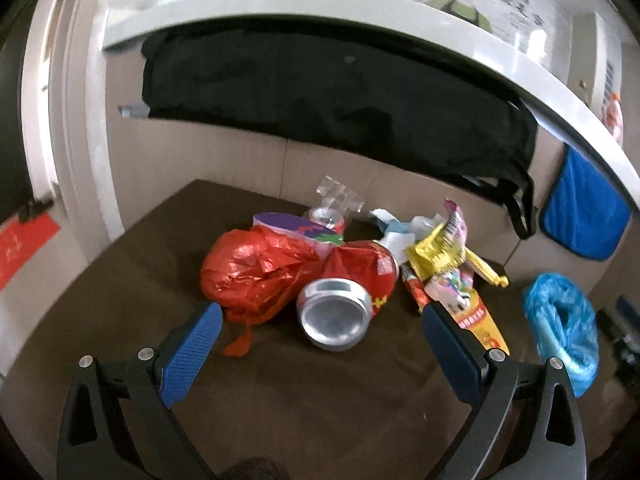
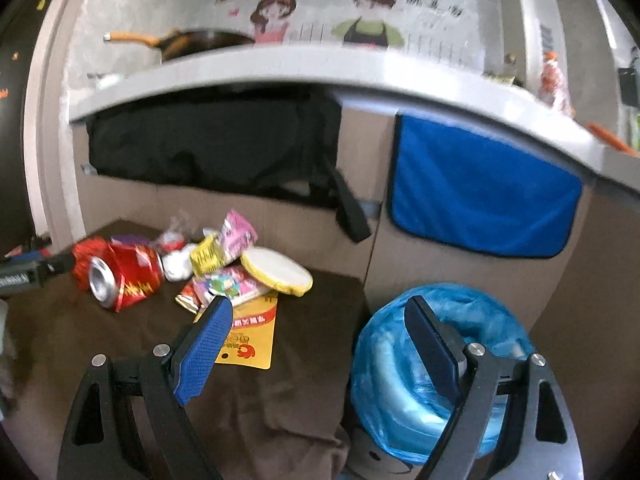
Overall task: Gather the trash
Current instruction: 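Grasp the crushed red can with the left tool while the right tool approaches the yellow sponge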
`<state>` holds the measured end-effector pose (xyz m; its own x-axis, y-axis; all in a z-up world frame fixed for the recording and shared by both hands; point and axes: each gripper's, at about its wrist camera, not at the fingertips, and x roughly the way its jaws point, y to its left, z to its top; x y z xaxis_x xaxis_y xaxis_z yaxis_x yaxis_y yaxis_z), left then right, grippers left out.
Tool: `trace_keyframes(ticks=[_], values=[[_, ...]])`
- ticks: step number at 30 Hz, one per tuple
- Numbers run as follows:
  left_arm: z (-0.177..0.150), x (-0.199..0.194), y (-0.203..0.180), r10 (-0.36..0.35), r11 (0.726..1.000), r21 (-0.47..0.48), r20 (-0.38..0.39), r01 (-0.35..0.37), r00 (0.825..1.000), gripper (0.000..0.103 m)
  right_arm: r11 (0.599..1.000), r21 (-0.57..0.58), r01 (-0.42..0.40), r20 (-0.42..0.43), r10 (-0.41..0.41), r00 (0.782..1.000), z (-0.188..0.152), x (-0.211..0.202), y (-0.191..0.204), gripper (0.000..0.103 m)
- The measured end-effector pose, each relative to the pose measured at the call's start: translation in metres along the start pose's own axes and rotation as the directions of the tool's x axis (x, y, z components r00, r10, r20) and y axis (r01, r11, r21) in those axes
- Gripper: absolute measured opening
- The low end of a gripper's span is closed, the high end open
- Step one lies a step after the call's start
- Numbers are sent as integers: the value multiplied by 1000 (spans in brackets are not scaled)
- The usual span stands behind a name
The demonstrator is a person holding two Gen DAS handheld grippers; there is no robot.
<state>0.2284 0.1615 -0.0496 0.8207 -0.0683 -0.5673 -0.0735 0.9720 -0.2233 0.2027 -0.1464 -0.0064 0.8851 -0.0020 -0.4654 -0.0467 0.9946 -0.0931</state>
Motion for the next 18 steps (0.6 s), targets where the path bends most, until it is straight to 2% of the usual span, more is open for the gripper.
trace_keyframes(ticks=[6, 10, 13, 15, 18], values=[[4, 17, 2, -40, 999, -29, -27, 39, 999, 97, 999, 42, 2, -65, 1, 998, -7, 39, 0, 86], [6, 39, -13, 15, 1000, 23, -45, -14, 999, 97, 996, 82, -21, -107, 30, 994, -10, 57, 1, 86], [7, 58, -16, 50, 999, 12, -80, -50, 996, 88, 997, 75, -35, -118, 44, 992, -11, 59, 5, 85], [6, 70, -19, 82, 997, 11, -98, -81, 992, 87, 998, 62, -28, -108, 34, 994, -12, 57, 6, 86], [4, 86, -19, 75, 997, -17, -157, -78, 985, 80, 996, 79, -33, -115, 42, 992, -13, 57, 2, 86]])
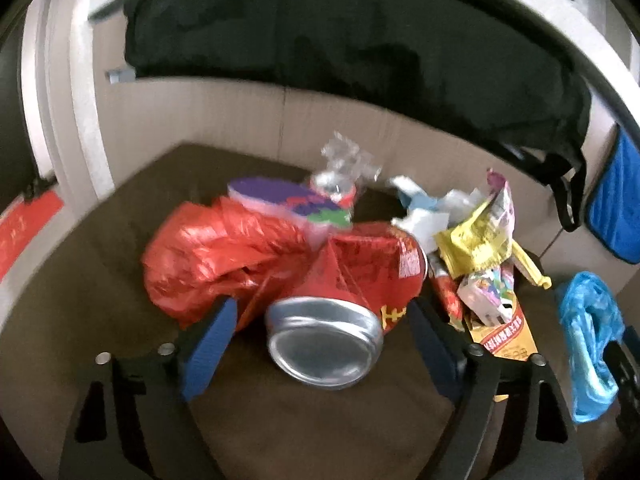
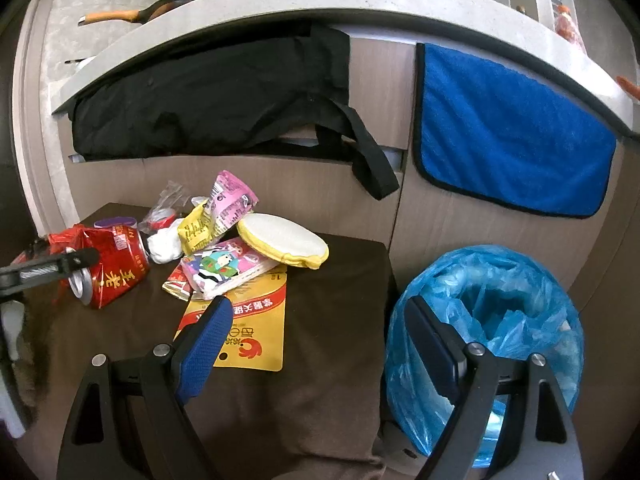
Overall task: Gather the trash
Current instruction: 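Grasp the crushed red can with the left tool while the right tool approaches the yellow sponge, then grasp the round yellow sponge with the right tool and lift it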
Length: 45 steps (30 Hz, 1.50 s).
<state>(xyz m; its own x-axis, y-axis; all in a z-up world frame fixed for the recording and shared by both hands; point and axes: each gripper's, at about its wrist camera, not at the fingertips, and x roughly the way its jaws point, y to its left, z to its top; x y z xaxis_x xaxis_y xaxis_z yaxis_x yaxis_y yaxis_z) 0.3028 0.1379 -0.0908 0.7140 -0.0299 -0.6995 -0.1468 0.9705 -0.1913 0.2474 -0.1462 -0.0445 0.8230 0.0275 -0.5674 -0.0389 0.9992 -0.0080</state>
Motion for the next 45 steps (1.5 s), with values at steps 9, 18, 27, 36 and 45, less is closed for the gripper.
trace_keyframes(ticks=[9, 18, 27, 36, 45], values=[[3, -29, 13, 2, 1000, -28, 79, 0, 997, 58, 1000, 15, -9, -23, 10, 1000, -5, -2, -6, 86], [-25, -77, 30, -29, 999, 37, 85, 26, 996, 57, 996, -55, -67, -54, 65, 996, 2, 2, 15, 85], [-39, -86, 50, -76, 997, 12, 76, 75, 994, 57, 956, -291, 45, -17, -52, 998, 15, 32, 47, 58], [-37, -80, 54, -109, 994, 1, 67, 110, 992, 57, 901, -429, 60, -69, -99, 993, 31, 106, 58, 57], [-39, -74, 53, -97, 995, -15, 33, 97, 995, 57, 941, -331, -69, -229, -9, 973, 56, 158, 54, 18]])
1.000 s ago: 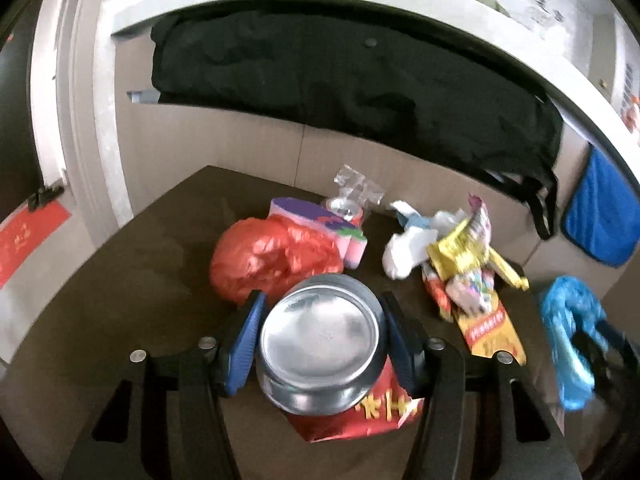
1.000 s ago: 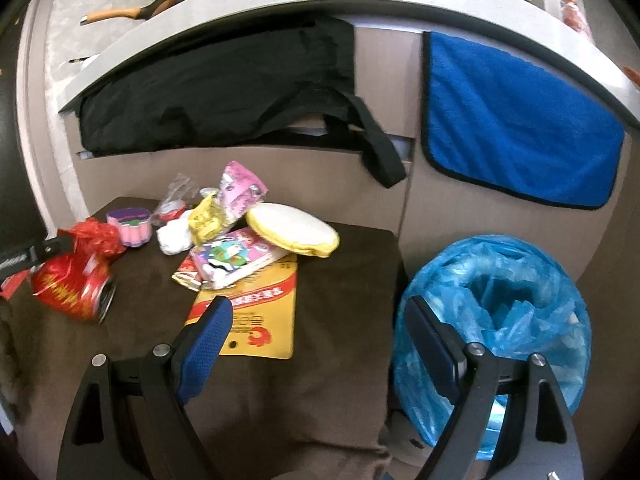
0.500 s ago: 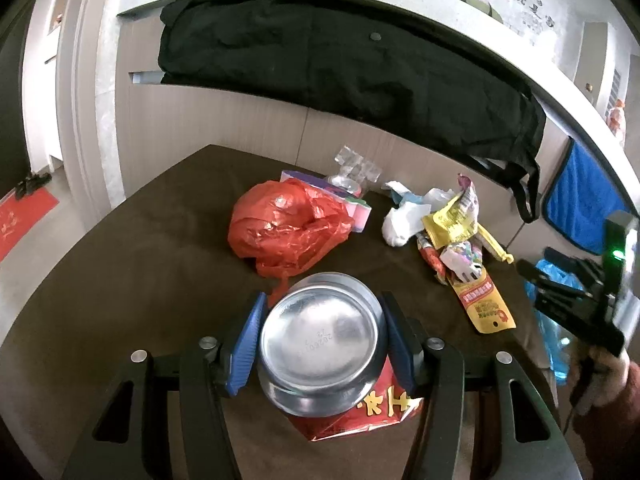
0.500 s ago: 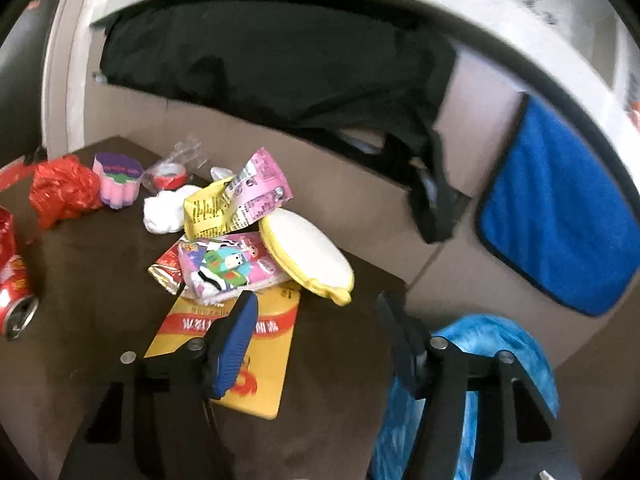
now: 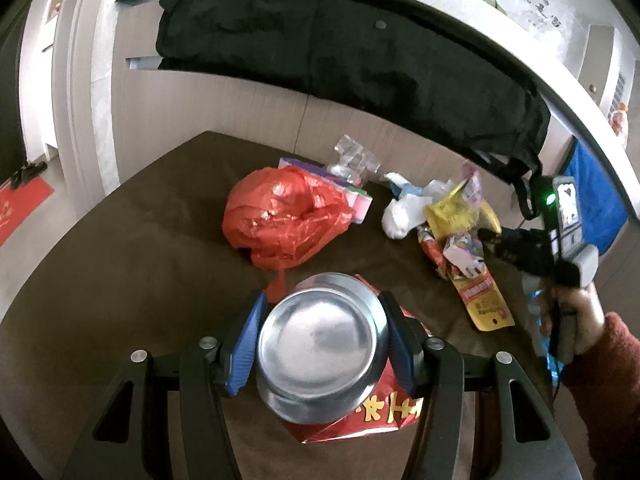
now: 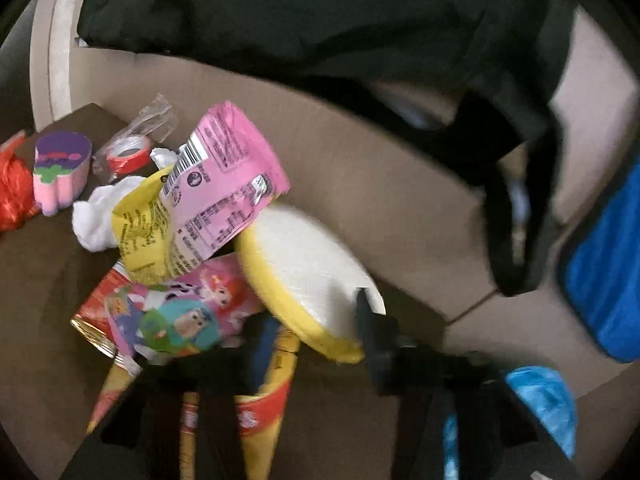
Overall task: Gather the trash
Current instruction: 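Grasp the round yellow sponge with the right tool and lift it, then carry can and sponge over the blue-lined bin and release both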
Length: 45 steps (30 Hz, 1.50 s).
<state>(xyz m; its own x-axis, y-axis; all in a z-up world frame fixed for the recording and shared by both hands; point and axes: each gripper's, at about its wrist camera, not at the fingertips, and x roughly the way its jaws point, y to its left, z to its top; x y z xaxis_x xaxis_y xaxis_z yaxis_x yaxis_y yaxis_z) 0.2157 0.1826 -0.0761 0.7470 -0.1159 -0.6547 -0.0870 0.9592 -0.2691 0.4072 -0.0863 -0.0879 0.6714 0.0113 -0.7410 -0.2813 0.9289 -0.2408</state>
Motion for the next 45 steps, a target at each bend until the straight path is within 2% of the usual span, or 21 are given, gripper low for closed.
trace_keyframes(ticks=[5, 10, 16, 23, 26, 29, 34, 40, 45], values=[[-1, -3, -2, 26, 1000, 9, 15, -26, 1000, 55, 987, 101, -126, 68, 120, 990, -3, -40, -13, 13], [-1, -8, -13, 37, 998, 47, 44, -39, 998, 55, 951, 164, -261, 131, 241, 962, -17, -88, -14, 12], [6, -23, -30, 43, 996, 74, 93, -50, 995, 55, 927, 158, -340, 155, 317, 936, -26, -120, -3, 12], [30, -49, -65, 22, 995, 96, 185, -41, 982, 55, 912, 180, -369, 207, 331, 921, -36, -152, -12, 12], [49, -62, -95, 3, 990, 137, 222, -34, 975, 55, 905, 200, -375, 248, 324, 913, -40, -177, -30, 12], [71, -75, -135, -38, 981, 194, 278, -18, 960, 55, 900, 218, -377, 299, 306, 904, -44, -209, -56, 12], [90, -76, -205, -129, 957, 287, 326, 32, 937, 55, 916, 244, -318, 374, 214, 903, -53, -253, -104, 12], [88, -48, -289, -254, 921, 362, 281, 143, 925, 55, 929, 312, -200, 395, 65, 916, -80, -275, -164, 12], [71, -13, -351, -337, 888, 385, 174, 251, 925, 55, 904, 402, -146, 361, -10, 933, -111, -273, -209, 12]])
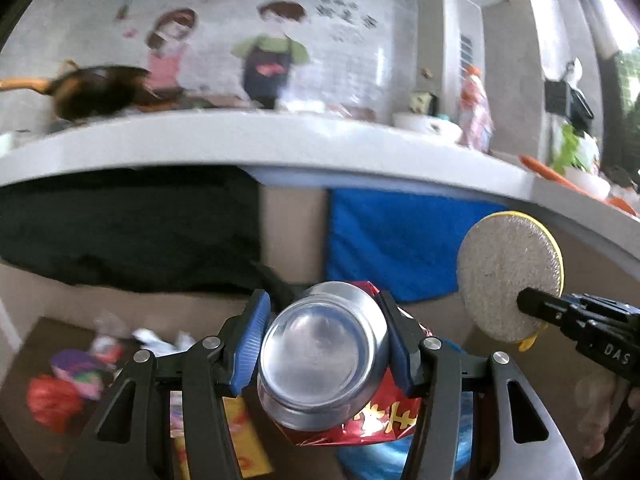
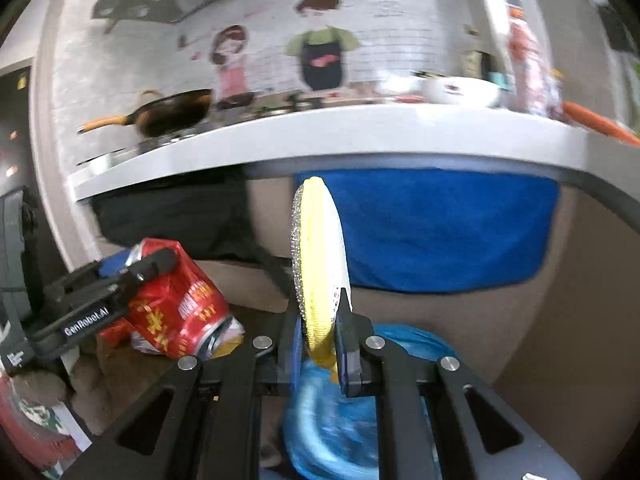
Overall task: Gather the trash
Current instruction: 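Carry can and sponge over the blue-lined bin and release both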
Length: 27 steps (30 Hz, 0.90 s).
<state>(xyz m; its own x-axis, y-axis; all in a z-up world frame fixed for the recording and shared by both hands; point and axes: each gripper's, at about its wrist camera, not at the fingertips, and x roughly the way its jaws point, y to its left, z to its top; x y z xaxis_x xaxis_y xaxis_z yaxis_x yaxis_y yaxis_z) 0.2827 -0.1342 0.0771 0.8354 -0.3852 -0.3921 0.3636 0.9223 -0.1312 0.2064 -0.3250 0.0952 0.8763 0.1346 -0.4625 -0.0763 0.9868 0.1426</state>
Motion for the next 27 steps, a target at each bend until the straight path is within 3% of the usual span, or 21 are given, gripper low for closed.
trace_keyframes(ticks=[8, 22, 24, 25, 26, 27], values=[[-23, 39, -41, -66, 997, 31, -70, 68, 995, 55, 995, 90, 52, -50, -48, 998, -31, 6, -54, 12], [-56, 87, -42, -125, 992, -26, -175, 122, 977, 55, 986, 163, 29, -115, -10, 993, -58, 47, -81, 14], [-59, 99, -39, -181, 983, -55, -188, 174, 965, 58, 984, 179, 18, -119, 4, 993, -63, 54, -85, 20], [-60, 105, -38, -202, 979, -64, -205, 193, 958, 67, 982, 186, 17, -121, 5, 993, -66, 58, -87, 25], [-61, 110, -37, -213, 977, -72, -217, 202, 953, 76, 981, 192, 22, -124, 2, 992, -68, 60, -88, 40], [-61, 113, -34, -211, 977, -78, -218, 198, 953, 77, 979, 200, 30, -127, -5, 992, -70, 62, -90, 52]])
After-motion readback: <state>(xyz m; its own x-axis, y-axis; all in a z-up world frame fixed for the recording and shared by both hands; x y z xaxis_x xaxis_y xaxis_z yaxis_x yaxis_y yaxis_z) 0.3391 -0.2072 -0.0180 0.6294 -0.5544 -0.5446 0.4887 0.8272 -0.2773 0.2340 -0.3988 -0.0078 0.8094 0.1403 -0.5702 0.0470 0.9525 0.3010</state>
